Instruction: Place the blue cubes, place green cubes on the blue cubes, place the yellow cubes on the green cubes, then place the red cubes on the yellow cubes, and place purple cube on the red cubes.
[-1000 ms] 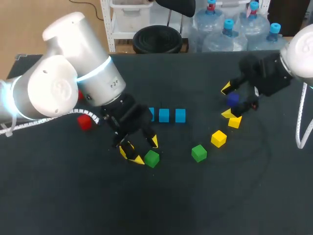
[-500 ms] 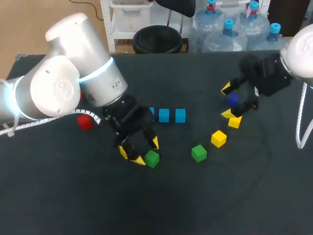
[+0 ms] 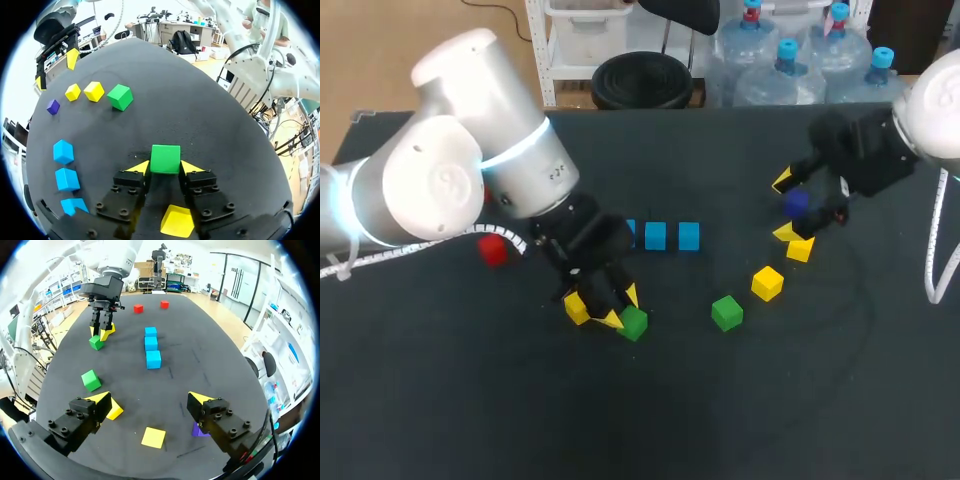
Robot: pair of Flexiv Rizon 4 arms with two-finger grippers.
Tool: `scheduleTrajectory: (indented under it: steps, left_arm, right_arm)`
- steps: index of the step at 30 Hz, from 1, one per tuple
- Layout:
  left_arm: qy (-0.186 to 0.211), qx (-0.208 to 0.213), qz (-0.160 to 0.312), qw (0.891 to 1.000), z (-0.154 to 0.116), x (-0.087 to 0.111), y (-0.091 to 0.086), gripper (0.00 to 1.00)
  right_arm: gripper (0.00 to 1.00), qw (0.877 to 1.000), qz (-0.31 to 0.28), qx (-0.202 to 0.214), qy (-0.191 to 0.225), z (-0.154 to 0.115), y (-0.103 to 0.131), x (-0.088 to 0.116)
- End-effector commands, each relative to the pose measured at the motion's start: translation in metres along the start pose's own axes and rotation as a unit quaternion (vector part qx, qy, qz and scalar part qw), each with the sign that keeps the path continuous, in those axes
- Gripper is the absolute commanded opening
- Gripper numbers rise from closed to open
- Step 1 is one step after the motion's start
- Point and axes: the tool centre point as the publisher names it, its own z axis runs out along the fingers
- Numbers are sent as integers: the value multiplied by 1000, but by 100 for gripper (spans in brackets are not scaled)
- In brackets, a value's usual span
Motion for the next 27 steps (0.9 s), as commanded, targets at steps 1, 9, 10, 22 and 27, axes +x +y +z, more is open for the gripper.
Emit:
scheduleTrajectory:
  steps: [1,9,10,22,27]
  left_arm:
    - [5,-1,-2,1000,0,-1,3,0]
    - [17,-25,-18,999,-17,-8,9,0]
    - [17,-29,-27,999,-21,-8,11,0]
    - [31,-79,-111,990,-60,-11,29,0]
    - [36,-88,-143,985,-68,-5,41,0]
  right_arm:
    - [100,1000,0,-1,-1,1,-1,0]
    - [100,1000,0,-1,-1,1,-1,0]
    - [100,1000,0,-1,-1,1,-1,0]
    - [100,1000,0,-1,-1,1,-1,0]
    - [100,1000,0,-1,-1,1,-1,0]
